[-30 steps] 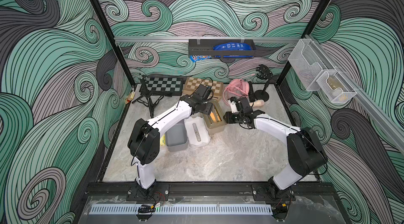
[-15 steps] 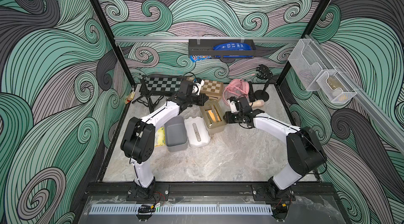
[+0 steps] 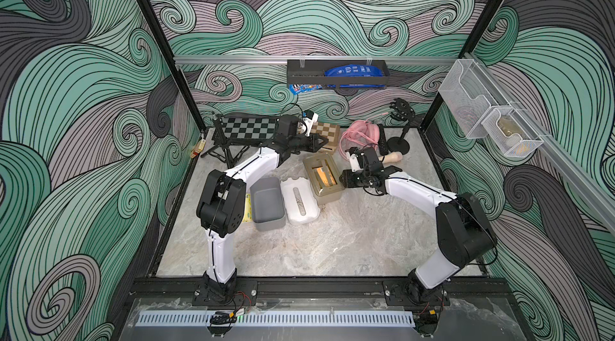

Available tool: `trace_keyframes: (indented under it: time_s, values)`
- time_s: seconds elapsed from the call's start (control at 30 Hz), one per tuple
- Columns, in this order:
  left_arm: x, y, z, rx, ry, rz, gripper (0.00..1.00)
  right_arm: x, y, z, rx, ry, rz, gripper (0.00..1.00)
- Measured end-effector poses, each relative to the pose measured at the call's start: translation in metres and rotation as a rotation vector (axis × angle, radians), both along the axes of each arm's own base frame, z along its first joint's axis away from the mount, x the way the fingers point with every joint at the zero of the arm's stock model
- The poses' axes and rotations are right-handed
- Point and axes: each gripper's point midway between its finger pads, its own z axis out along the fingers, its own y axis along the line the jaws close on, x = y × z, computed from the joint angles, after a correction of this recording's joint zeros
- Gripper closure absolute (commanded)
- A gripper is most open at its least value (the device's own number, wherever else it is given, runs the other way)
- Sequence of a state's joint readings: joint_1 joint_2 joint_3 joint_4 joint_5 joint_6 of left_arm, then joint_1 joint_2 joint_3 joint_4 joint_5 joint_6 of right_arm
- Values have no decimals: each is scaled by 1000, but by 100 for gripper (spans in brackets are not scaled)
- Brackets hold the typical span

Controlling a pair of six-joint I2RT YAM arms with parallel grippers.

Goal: Put the tissue paper into the tissue box
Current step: Close the box lid on the tissue box.

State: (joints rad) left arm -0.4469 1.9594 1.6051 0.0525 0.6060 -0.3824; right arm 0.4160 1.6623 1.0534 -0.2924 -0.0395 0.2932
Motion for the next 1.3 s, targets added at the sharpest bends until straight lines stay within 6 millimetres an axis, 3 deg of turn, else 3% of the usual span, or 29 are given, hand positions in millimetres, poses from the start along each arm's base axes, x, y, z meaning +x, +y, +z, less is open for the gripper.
trace_keyframes:
  time_s: [0.1,0.17,0.27,0.3,0.33,0.5,0.7,0.77,0.97,1.03,1.13,1.23,1.3]
  values:
    - [16,-12,8,13,-24,13,100,0,0,0,0,1,0,57]
    - [27,-26,-13,55,5,20,100,0,0,0,0,2,0,57]
    - [36,-44,-89,167,141,12,100,0,0,0,-1,4,1,57]
    - [34,-47,-125,218,204,4,100,0,0,0,-1,5,1,57]
    - [32,-56,-142,204,216,-39,100,0,1,-1,1,7,2,57]
    - [19,-53,-137,234,213,-33,100,0,1,0,0,7,2,57]
    - [23,-37,-125,237,217,-6,100,0,1,0,0,8,2,57]
    - [23,-31,-111,230,201,9,100,0,1,0,0,9,2,57]
    - [20,-13,-36,157,65,71,100,0,1,0,-1,9,3,57]
    - [16,-11,-29,145,49,73,100,0,1,0,-2,10,4,57]
    - [8,-6,-62,175,111,72,100,0,1,0,-3,11,4,57]
    - [-8,2,-139,257,261,68,100,0,1,0,-3,11,4,57]
    - [-9,0,-139,244,252,56,100,2,2,0,-2,7,5,57]
